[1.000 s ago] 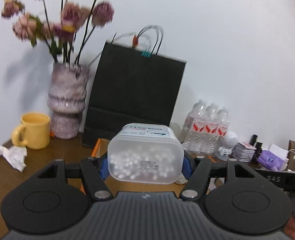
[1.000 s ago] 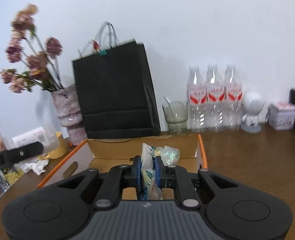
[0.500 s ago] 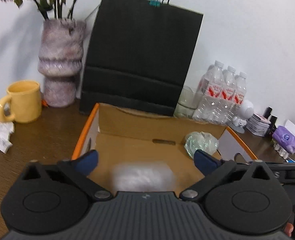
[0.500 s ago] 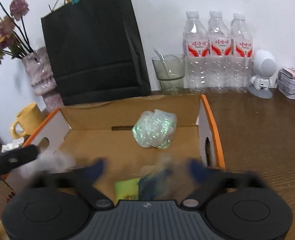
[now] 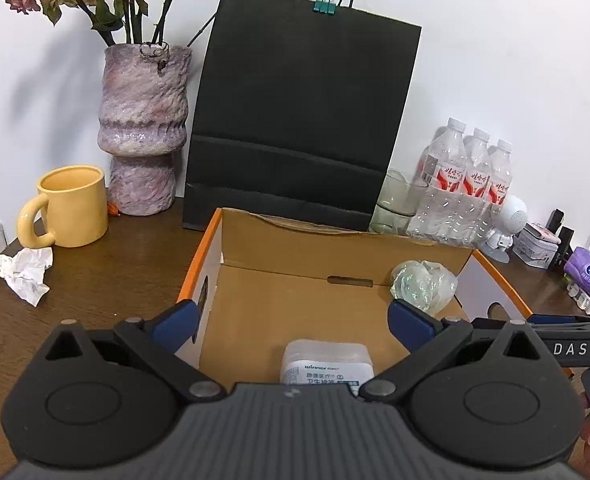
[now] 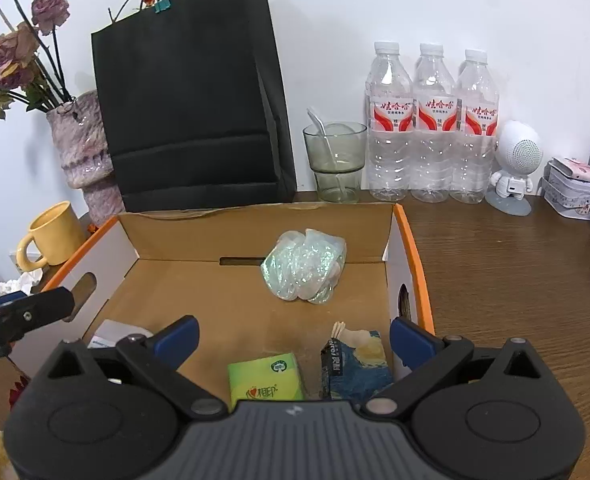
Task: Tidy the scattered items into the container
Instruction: 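Lower the white container and blue packet into the box and release both, then grasp the red rose with the left tool while the right grasps a small packet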
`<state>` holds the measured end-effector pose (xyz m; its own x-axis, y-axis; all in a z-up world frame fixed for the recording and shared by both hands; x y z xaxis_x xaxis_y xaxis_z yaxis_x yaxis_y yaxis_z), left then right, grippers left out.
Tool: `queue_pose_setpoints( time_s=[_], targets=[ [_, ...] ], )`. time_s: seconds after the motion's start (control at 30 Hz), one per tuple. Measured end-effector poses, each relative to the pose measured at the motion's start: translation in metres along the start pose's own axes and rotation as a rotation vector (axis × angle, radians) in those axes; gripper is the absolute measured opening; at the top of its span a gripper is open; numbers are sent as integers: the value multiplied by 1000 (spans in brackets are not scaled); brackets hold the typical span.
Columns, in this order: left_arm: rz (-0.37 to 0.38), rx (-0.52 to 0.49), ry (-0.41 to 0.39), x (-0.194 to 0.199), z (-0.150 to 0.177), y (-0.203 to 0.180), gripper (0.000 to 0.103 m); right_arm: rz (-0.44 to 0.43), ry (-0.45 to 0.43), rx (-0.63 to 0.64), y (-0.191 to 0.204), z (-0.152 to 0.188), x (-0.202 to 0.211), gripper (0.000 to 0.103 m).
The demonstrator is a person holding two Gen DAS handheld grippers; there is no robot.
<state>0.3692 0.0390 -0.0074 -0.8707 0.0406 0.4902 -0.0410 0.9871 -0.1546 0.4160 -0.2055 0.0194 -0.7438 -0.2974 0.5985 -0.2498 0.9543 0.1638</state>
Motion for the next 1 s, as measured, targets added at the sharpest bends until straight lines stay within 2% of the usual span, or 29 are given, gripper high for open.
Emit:
queue_pose_setpoints(
  time_s=[0.13, 0.3, 0.53, 0.67, 0.77, 1.0],
  targets=[
    [13, 0, -25, 15, -6, 5, 103, -7, -30, 6, -2, -3, 16, 102],
    [-3, -23, -39, 41, -4, 23, 103, 3, -83, 28, -13, 4, 55, 102],
    [-39, -56, 49, 54, 27, 48, 103, 37, -64, 44, -31, 40, 90, 102],
    [-31, -38, 86, 54, 47, 55, 103, 42, -21, 58, -30, 66, 89, 102],
    [-20, -21, 112, 50, 55, 58, 103, 47, 35, 62, -28, 80, 77, 97],
    [8, -46, 140, 37, 64, 50, 101, 68, 85, 34, -28, 92, 52, 80]
  ],
)
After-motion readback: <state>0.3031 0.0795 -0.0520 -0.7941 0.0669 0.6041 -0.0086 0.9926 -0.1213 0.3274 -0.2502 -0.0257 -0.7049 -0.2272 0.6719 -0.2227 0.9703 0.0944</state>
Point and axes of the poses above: each gripper's, at about its wrist camera, not at the fingertips, and x roughly against the way its jaws point, y to its left, z to its underside, the point moved 3 cm from there along -x, roughly the way its jaws point, and after that the axes turned 3 degrees about -z, right-handed, at the moved point
